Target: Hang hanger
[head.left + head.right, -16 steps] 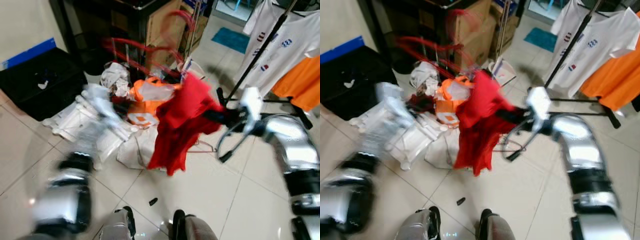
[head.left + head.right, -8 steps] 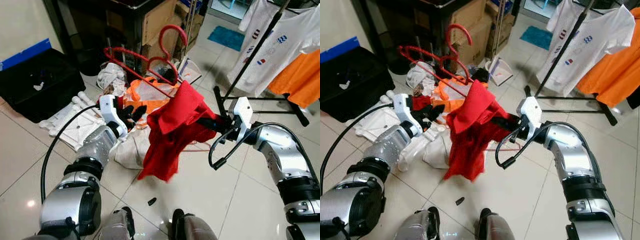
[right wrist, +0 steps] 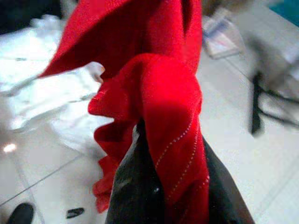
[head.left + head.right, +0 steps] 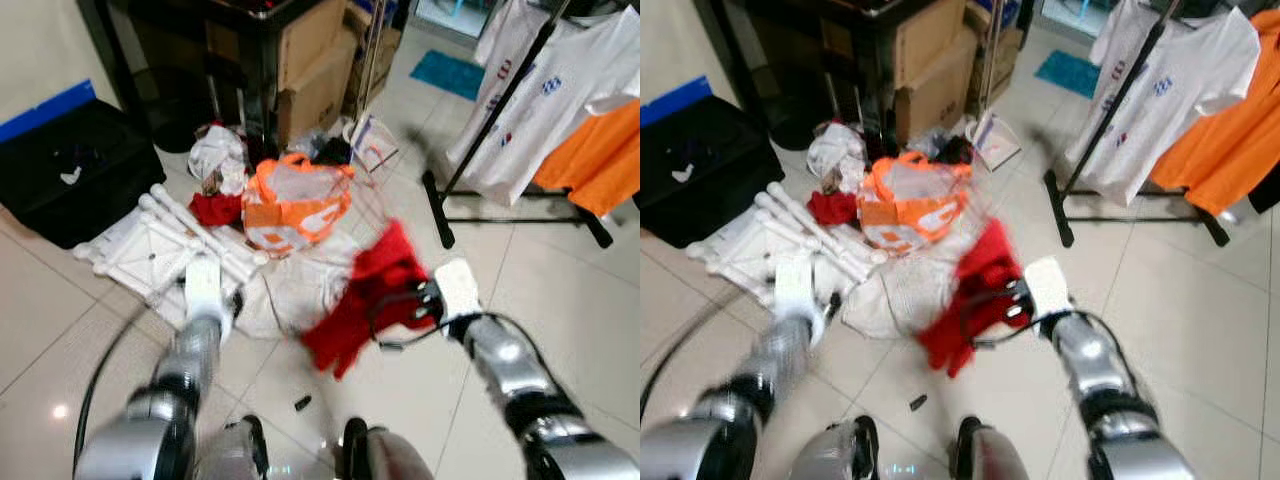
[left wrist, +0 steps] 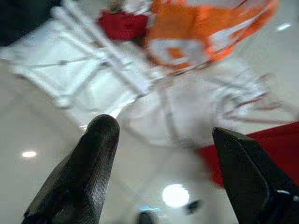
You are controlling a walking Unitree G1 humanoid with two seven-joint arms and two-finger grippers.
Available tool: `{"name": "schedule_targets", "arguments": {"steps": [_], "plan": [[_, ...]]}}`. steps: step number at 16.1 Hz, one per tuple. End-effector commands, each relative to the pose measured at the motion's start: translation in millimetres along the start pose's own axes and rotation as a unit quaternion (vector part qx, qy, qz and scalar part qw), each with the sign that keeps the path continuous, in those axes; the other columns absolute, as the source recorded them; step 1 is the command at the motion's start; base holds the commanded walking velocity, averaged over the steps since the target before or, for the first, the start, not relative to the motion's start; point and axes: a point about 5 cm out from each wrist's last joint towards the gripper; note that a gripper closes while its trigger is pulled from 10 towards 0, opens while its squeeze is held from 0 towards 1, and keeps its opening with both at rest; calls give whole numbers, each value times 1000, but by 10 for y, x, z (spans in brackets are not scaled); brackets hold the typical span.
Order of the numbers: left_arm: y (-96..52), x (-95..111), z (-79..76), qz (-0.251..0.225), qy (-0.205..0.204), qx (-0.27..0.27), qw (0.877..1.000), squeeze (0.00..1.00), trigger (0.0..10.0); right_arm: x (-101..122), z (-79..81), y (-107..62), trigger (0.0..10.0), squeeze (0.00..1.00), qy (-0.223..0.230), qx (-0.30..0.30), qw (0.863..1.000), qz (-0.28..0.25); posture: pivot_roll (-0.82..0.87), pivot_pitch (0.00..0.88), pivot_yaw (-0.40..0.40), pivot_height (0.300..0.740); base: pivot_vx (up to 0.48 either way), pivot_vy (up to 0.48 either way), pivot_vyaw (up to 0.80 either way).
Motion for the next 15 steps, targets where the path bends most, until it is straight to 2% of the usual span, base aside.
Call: {"name": "schedule_targets", "arguments": {"steps": [1, 2, 3, 4, 5, 6, 8, 10, 15], "plan": [[-35, -134, -27, 14, 30, 14, 999, 0, 10000, -111, -30, -25, 0, 0, 32, -32, 998, 34, -124, 143, -56, 740, 0, 0, 0], [-46, -173, -29, 18, 40, 17, 999, 0, 10000, -151, 3, -31, 0, 0, 23, -25, 998, 48, -122, 142, -57, 740, 0, 0, 0], [-125, -419, -96, 49, 98, 1, 994, 0, 10000, -404, 208, -109, 0, 0, -10, 32, 992, 119, -107, 135, -62, 740, 0, 0, 0], [-230, -700, -122, 99, 127, -17, 987, 0, 10000, -566, 306, -187, 0, 0, -22, 57, 985, 159, -104, 133, -65, 740, 0, 0, 0], [-273, -793, -140, 111, 130, -26, 985, 0, 10000, -629, 336, -223, 0, 0, -32, 64, 982, 173, -104, 135, -67, 740, 0, 0, 0], [-307, -870, -116, 128, 95, -21, 987, 0, 10000, -664, 350, -243, 0, 0, -29, 63, 981, 182, -103, 145, -63, 740, 0, 0, 0], [-344, -952, -28, 148, 68, -3, 987, 0, 10000, -720, 339, -276, 0, 0, -34, 61, 977, 201, -101, 149, -58, 740, 0, 0, 0], [-352, -970, 25, 154, 81, -11, 985, 0, 10000, -725, 359, -274, 0, 0, -33, 64, 976, 205, -98, 147, -56, 740, 0, 0, 0], [-367, -1002, 86, 165, 63, -8, 984, 0, 10000, -743, 420, -281, 0, 0, -30, 66, 976, 205, -88, 139, -49, 740, 0, 0, 0]]}}
Point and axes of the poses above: a point about 5 cm out from each wrist's last joint towards the gripper, its own y axis pointing out of the wrist towards the gripper, its own x axis along the axis of the wrist's last joint, z = x × y, and after that the axes turned 8 degrees about -y, right-handed
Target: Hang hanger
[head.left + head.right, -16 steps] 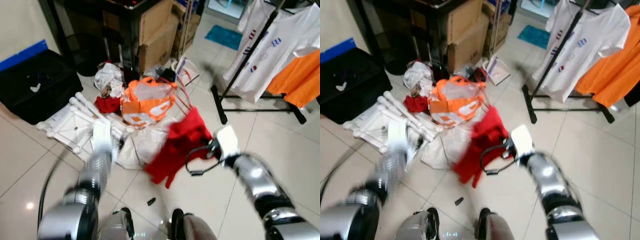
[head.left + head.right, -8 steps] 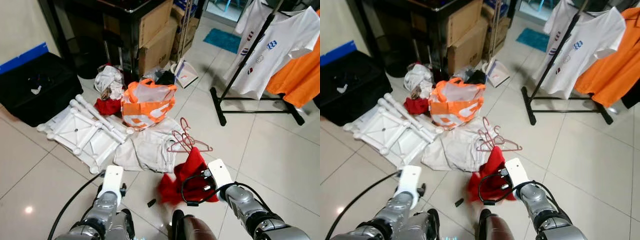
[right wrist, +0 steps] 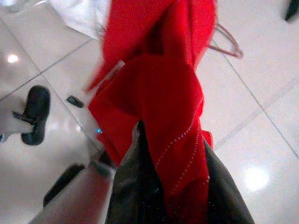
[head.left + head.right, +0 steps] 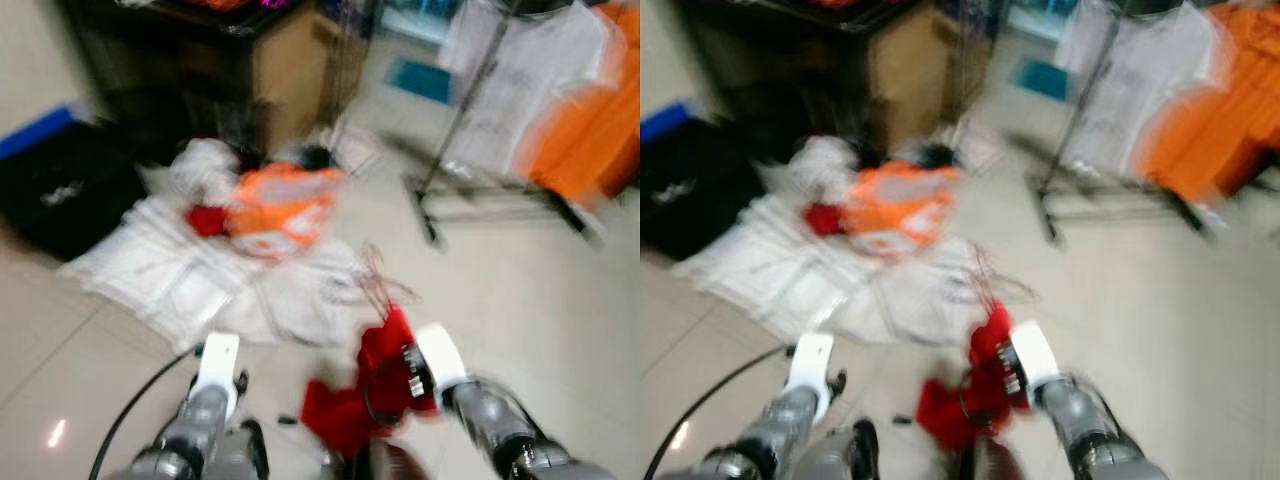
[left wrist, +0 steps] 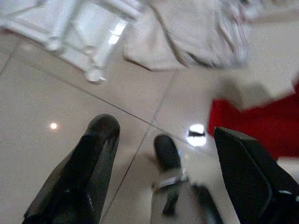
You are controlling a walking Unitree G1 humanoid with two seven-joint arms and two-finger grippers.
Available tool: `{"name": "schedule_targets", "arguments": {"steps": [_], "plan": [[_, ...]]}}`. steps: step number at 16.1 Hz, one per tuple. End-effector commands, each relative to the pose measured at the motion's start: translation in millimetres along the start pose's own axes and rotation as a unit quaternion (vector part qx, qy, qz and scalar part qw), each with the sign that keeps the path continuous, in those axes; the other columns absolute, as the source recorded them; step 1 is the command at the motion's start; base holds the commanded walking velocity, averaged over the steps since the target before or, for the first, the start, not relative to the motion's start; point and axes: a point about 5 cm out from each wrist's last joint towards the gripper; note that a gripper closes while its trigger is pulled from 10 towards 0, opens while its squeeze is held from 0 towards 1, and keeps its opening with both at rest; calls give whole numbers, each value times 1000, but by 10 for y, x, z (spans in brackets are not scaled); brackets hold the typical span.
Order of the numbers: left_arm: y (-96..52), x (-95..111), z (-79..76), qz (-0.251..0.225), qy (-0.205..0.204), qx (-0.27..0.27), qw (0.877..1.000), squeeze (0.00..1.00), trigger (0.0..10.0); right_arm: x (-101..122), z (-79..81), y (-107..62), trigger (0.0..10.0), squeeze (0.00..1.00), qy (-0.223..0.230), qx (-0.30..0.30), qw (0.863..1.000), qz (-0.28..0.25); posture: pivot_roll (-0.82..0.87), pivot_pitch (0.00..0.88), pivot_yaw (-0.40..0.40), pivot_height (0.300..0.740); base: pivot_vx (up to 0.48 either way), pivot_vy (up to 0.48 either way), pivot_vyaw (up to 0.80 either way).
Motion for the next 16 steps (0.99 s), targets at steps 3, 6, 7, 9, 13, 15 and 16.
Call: {"name": "schedule_targets", "arguments": {"steps": [3, 6, 7, 9, 13, 15, 16], "plan": [[-38, -209, 6, 40, -24, 0, 999, 0, 10000, 38, -35, -2, 0, 0, -3, -11, 1000, -12, -86, 136, -50, 740, 0, 0, 0], [-36, -203, 52, 42, -39, 5, 998, 0, 10000, 97, -47, 5, 0, 0, 5, -13, 1000, -27, -87, 136, -49, 740, 0, 0, 0], [-35, -200, 51, 42, -43, 5, 998, 0, 10000, 116, -43, 9, 0, 0, 3, -10, 1000, -30, -83, 135, -49, 740, 0, 0, 0], [-35, -202, 17, 42, -44, -3, 998, 0, 10000, 120, -58, 6, 0, 0, 3, -10, 999, -31, -88, 145, -46, 740, 0, 0, 0], [-32, -188, -24, 41, -39, -10, 998, 0, 10000, 101, -78, -6, 0, 0, 7, -11, 999, -35, -92, 162, -43, 740, 0, 0, 0], [-33, -189, -7, 40, -38, -10, 998, 0, 10000, 67, -71, -13, 0, 0, 7, -12, 999, -32, -92, 167, -43, 740, 0, 0, 0], [-36, -207, 37, 43, -38, -5, 998, 0, 10000, 44, -49, -14, 0, 0, 6, -10, 999, -30, -95, 171, -44, 740, 0, 0, 0]]}}
Point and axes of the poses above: a point about 5 cm out from each wrist's last joint towards the gripper, its own y axis pointing out of the wrist towards the gripper, its own x axis along the axis of the wrist's last joint, z = x × y, and after that the axes turned 8 degrees about -y, right-handed
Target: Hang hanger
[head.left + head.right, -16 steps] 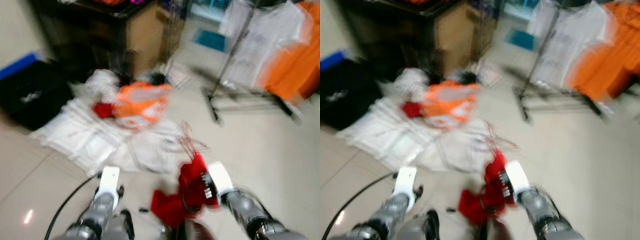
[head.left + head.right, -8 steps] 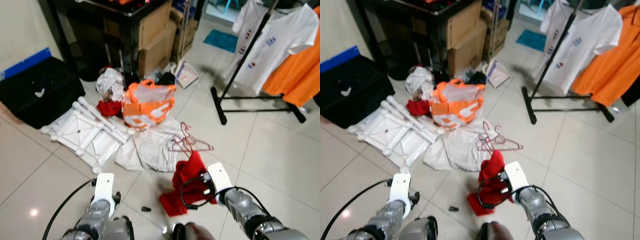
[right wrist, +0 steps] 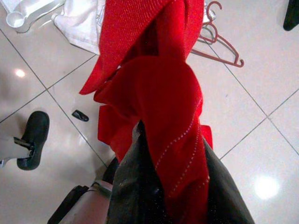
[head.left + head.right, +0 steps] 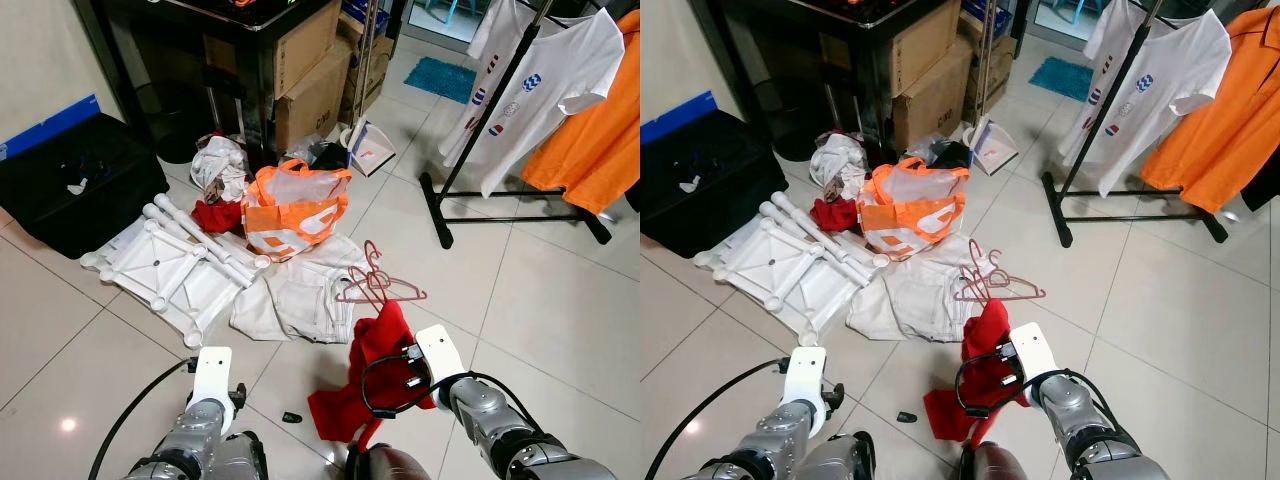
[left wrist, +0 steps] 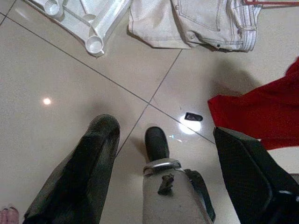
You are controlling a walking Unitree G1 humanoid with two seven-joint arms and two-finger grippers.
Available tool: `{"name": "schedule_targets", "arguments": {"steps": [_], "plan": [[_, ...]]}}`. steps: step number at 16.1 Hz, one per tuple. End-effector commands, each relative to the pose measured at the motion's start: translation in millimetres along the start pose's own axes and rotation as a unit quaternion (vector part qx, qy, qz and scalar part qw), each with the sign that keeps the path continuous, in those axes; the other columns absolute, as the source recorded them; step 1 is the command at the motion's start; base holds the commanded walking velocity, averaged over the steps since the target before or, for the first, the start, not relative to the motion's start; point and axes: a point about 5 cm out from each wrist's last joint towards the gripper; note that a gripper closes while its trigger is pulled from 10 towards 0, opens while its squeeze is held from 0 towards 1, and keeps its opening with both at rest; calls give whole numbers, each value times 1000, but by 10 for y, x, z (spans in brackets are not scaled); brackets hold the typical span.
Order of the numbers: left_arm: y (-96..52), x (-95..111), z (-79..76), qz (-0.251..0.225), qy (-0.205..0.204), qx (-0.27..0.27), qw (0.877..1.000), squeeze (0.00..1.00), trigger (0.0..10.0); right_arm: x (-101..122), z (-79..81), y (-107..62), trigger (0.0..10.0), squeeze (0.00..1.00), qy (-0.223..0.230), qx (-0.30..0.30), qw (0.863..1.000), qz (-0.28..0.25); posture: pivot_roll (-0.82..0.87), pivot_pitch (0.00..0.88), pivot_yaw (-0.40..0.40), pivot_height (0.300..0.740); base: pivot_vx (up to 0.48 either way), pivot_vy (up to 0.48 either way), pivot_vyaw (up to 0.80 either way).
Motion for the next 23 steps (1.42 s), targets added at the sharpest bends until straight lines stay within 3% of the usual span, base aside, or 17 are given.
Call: {"name": "schedule_targets", "arguments": {"steps": [1, 6, 14, 23], "plan": [[-6, -41, 20, 9, 4, -2, 1000, 0, 10000, -41, -25, -22, 0, 0, -3, -3, 1000, -2, -89, 174, -50, 740, 0, 0, 0], [-5, -22, 36, 0, -25, 6, 1000, 0, 10000, -74, 1, -24, 0, 0, -12, 5, 1000, 8, -68, 180, -79, 740, 0, 0, 0], [0, 35, 54, -15, -26, 15, 999, 0, 10000, -109, 97, -17, 0, 0, -19, 19, 1000, 14, -38, 181, -97, 740, 0, 0, 0], [-4, 40, 100, -21, -46, 28, 998, 0, 10000, 72, 477, 84, 0, 0, -29, 53, 998, -1, -18, 180, -130, 740, 0, 0, 0]]}}
Point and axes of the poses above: a point about 5 cm out from each wrist's last joint towards the gripper, its own y axis pointing out of the wrist towards the gripper, its own x axis along the axis of the wrist's last joint, z = x × y, and after that the axes turned 8 degrees about -y, right-handed
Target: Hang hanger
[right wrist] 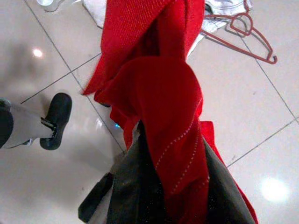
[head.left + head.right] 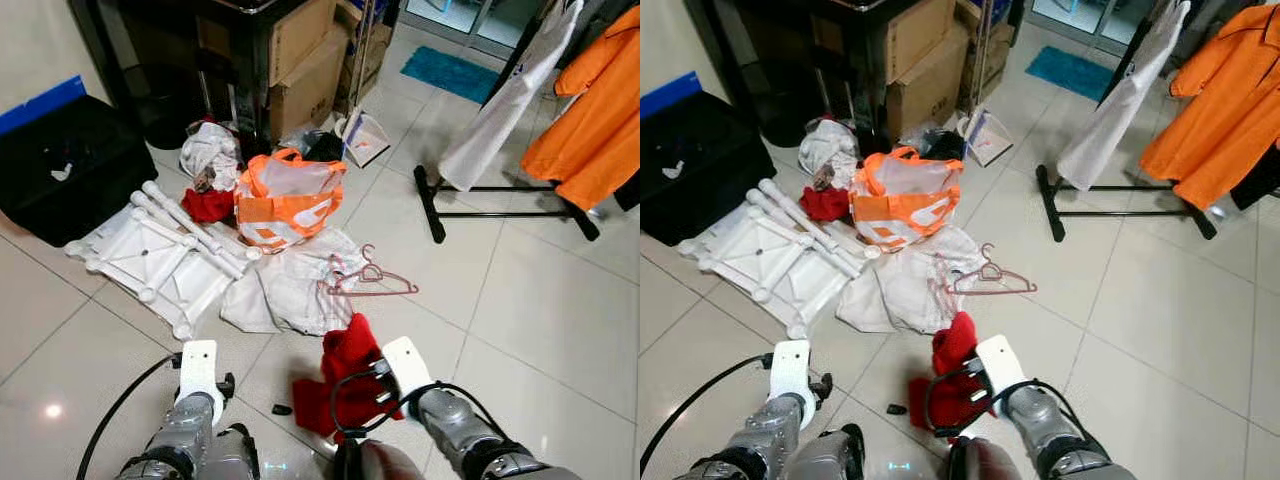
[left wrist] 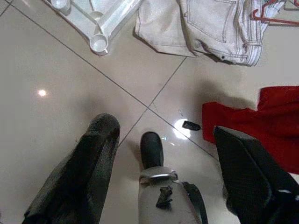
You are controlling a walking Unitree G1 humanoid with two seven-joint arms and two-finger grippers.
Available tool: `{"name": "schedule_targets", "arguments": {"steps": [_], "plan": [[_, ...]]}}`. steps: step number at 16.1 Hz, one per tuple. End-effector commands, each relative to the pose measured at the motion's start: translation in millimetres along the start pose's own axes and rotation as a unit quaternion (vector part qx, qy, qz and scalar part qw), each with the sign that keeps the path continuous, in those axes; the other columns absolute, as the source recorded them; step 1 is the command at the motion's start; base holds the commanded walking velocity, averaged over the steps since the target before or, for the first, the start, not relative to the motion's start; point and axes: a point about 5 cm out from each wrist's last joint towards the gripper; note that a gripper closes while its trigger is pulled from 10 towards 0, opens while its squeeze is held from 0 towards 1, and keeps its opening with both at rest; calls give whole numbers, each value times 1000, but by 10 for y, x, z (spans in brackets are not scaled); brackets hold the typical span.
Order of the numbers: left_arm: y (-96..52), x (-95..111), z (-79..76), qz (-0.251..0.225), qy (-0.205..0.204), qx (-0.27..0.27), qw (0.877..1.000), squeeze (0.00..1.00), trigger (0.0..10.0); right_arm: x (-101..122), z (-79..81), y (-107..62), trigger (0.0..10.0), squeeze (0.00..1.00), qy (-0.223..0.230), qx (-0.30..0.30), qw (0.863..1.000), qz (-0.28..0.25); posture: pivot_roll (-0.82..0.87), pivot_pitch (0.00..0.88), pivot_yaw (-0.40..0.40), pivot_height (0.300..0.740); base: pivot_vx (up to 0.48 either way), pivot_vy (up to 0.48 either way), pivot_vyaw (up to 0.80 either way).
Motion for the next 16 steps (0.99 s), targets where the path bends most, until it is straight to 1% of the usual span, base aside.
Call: {"name": "schedule_targets", "arguments": {"steps": [1, 5, 7, 8, 10, 16], "plan": [[-10, -50, -13, 5, -9, 6, 1000, 0, 10000, 13, -7, 4, 0, 0, -7, -3, 1000, 1, -17, 182, -134, 740, 0, 0, 0], [-5, -23, -8, 2, -20, 8, 1000, 0, 10000, 70, 37, 27, 0, 0, -8, 0, 1000, -3, -19, 188, -147, 740, 0, 0, 0], [-6, -31, 10, 3, -14, 9, 1000, 0, 10000, 110, 71, 43, 0, 0, 3, 0, 1000, -9, -21, 191, -146, 740, 0, 0, 0], [-5, -27, 3, 5, -6, -1, 1000, 0, 10000, 137, 107, 55, 0, 0, 8, 2, 1000, -12, -16, 191, -146, 740, 0, 0, 0], [3, 14, 4, 1, -8, -7, 1000, 0, 10000, 171, 160, 71, 0, 0, 8, 8, 1000, -14, -5, 194, -145, 740, 0, 0, 0], [7, 36, 44, -2, -15, -1, 1000, 0, 10000, 244, 185, 91, 0, 0, 2, 14, 1000, -20, 0, 186, -150, 740, 0, 0, 0]]}}
Point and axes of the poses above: a point about 5 cm out from each wrist's last joint towards the gripper, its own y axis pointing out of the wrist towards the gripper, its own x axis along the axis of the wrist's last joint, z = x × y, and after that the axes turned 8 degrees about -y, right-handed
